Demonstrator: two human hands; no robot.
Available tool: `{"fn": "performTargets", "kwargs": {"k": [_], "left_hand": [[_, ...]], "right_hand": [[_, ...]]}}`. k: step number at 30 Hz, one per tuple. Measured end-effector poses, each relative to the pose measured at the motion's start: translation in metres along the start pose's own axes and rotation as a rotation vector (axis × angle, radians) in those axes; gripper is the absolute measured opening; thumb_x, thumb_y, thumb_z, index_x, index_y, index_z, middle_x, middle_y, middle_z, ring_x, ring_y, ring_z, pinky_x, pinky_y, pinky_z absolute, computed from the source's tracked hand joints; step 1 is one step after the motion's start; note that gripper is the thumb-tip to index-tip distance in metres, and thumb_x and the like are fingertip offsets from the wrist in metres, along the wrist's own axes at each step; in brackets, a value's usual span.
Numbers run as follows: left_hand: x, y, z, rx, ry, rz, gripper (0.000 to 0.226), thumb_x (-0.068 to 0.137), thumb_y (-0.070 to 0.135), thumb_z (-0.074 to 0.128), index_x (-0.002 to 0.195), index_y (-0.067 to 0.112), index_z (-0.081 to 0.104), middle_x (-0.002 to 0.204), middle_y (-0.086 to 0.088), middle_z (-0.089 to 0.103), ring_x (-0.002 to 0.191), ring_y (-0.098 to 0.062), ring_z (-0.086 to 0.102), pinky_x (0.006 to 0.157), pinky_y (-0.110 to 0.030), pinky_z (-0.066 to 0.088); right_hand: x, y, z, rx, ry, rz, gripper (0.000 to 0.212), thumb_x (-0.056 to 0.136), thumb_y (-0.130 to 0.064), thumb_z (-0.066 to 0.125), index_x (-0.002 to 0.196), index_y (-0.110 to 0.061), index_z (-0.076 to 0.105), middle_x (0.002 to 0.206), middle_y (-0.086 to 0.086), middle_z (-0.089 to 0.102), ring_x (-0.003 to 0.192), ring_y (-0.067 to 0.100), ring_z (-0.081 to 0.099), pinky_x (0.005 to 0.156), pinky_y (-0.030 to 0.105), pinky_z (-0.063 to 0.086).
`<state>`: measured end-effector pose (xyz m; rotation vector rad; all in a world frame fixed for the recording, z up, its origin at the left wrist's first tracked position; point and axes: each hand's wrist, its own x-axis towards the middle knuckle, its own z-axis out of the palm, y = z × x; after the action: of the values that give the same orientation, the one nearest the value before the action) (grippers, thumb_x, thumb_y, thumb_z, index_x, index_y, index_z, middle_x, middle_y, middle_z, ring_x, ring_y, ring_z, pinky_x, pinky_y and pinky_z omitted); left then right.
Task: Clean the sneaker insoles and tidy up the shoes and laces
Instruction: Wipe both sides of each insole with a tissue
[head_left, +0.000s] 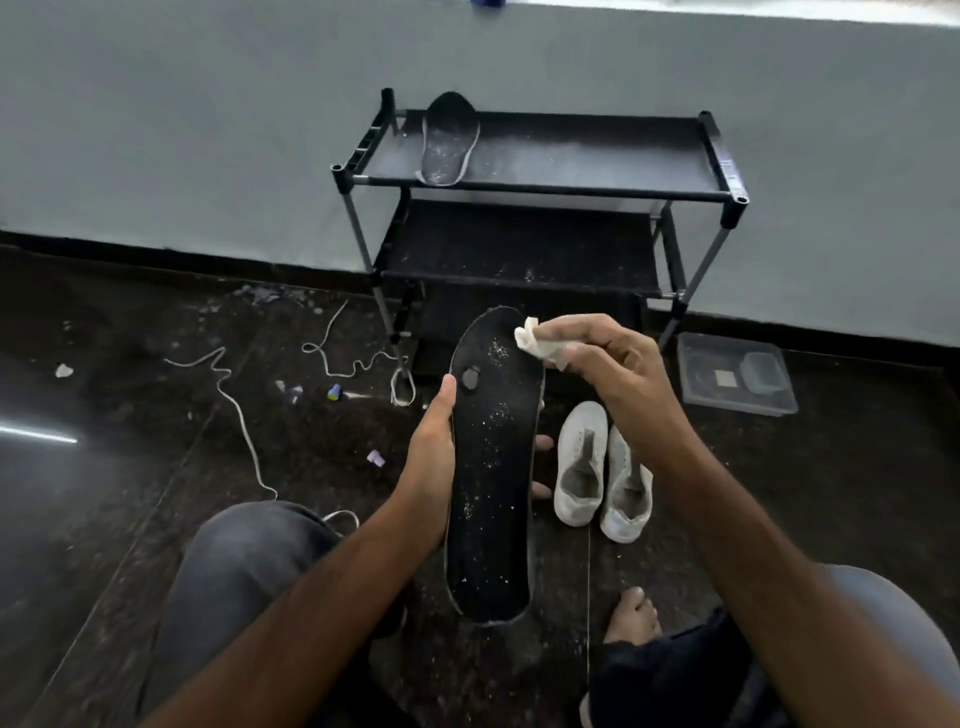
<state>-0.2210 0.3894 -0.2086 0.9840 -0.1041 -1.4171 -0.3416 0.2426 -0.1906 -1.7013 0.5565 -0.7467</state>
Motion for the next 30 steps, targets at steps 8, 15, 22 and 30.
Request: {"fn": "performTargets", "kwargs": {"k": [8,15,22,30], "left_hand": [[0.005,0.021,-0.028,0.049,0.09,0.09,0.079,0.102,0.065,0.016,0.1,0.02,0.082,0.103,-0.022,0.076,0.067,-0.041,0.07,0.061,-0.044,0.06],[0.006,0.04,-0.05,-0.044,0.121,0.148,0.084,0.099,0.069,0.018,0.119,0.008,0.072,0.092,-0.029,0.071,0.053,-0.038,0.067,0.048,-0.038,0.057],[0.009,0.057,-0.08,-0.051,0.18,0.188,0.088,0.097,0.069,0.017,0.091,0.007,0.079,0.076,-0.022,0.07,0.043,-0.034,0.061,0.044,-0.033,0.053],[0.01,0.063,-0.087,-0.107,0.191,0.153,0.087,0.1,0.068,0.016,0.1,0.006,0.077,0.087,-0.027,0.071,0.045,-0.037,0.063,0.046,-0.03,0.053]], "right_hand": [[0.041,-0.002,0.034,-0.245,-0.268,-0.072,0.029,0.087,-0.009,0.078,0.112,-0.022,0.074,0.106,-0.007,0.069,0.103,0.016,0.067,0.089,0.032,0.055],[0.085,-0.007,0.098,-0.539,-0.488,-0.262,0.015,0.085,-0.017,0.081,0.098,-0.024,0.082,0.099,-0.014,0.066,0.097,0.006,0.062,0.089,0.03,0.053],[0.128,0.005,0.132,-0.852,-0.645,-0.616,0.008,0.092,-0.03,0.073,0.09,-0.03,0.08,0.09,-0.012,0.064,0.09,0.013,0.053,0.081,0.033,0.043],[0.185,-0.024,0.143,-0.609,-0.296,-0.412,0.014,0.088,-0.022,0.078,0.101,-0.017,0.079,0.1,-0.004,0.071,0.089,0.009,0.065,0.079,0.02,0.054]]}}
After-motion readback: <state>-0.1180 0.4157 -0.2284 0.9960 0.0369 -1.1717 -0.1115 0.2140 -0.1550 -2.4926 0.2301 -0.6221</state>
